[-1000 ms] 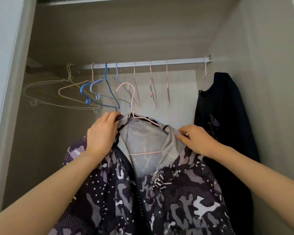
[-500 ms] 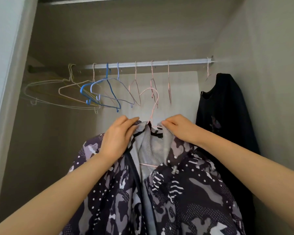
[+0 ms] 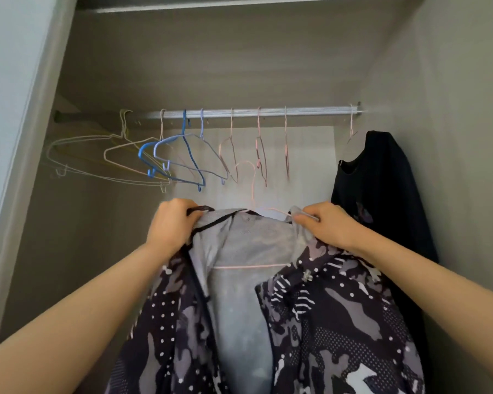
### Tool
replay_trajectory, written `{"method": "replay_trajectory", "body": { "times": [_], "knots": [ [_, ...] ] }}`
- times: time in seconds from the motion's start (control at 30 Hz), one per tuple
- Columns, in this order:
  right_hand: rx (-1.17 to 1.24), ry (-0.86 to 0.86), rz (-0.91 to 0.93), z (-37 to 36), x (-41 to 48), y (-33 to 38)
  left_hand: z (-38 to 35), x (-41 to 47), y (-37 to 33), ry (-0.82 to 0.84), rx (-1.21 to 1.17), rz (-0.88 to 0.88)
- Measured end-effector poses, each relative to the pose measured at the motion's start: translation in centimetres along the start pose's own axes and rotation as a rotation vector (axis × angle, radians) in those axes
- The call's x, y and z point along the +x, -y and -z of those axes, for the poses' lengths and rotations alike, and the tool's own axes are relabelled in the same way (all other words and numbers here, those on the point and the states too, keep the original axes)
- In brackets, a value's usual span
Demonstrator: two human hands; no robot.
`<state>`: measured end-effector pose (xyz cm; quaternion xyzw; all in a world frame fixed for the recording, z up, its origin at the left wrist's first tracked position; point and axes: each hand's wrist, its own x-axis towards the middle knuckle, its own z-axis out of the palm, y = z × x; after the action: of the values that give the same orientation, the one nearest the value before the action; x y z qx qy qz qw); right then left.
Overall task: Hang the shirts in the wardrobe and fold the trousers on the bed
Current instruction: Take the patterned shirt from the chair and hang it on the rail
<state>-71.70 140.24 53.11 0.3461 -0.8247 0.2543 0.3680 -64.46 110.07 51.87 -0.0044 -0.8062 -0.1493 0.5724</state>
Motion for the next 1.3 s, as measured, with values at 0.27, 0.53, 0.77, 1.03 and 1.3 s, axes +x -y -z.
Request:
{"method": "replay_trajectory", "body": {
  "times": [0.27, 0.53, 0.77, 1.03, 1.3],
  "knots": [
    [-0.625, 0.059, -0.049, 0.5, -0.3, 1.5, 0.4, 0.7, -0.2, 0.128, -0.429, 0.459],
    [-0.323, -0.259, -0.120, 2.0, 0.9, 2.4, 0.6, -3.4, -7.2, 0.600, -0.815, 0.805],
    [0.031, -0.178, -0.010, 3.3, 0.2, 1.3, 0.3, -3.2, -4.9, 0.296, 0.072, 0.116],
    [0.255, -0.187, -0.114, 2.6, -1.6, 1.8, -0.5, -2.0, -3.5, 0.054, -0.240, -0.118],
    [0.154, -0.124, -0.038, 2.9, -1.1, 4.6, -1.6, -2.4, -4.9, 0.043, -0.316, -0.152]
  ]
}}
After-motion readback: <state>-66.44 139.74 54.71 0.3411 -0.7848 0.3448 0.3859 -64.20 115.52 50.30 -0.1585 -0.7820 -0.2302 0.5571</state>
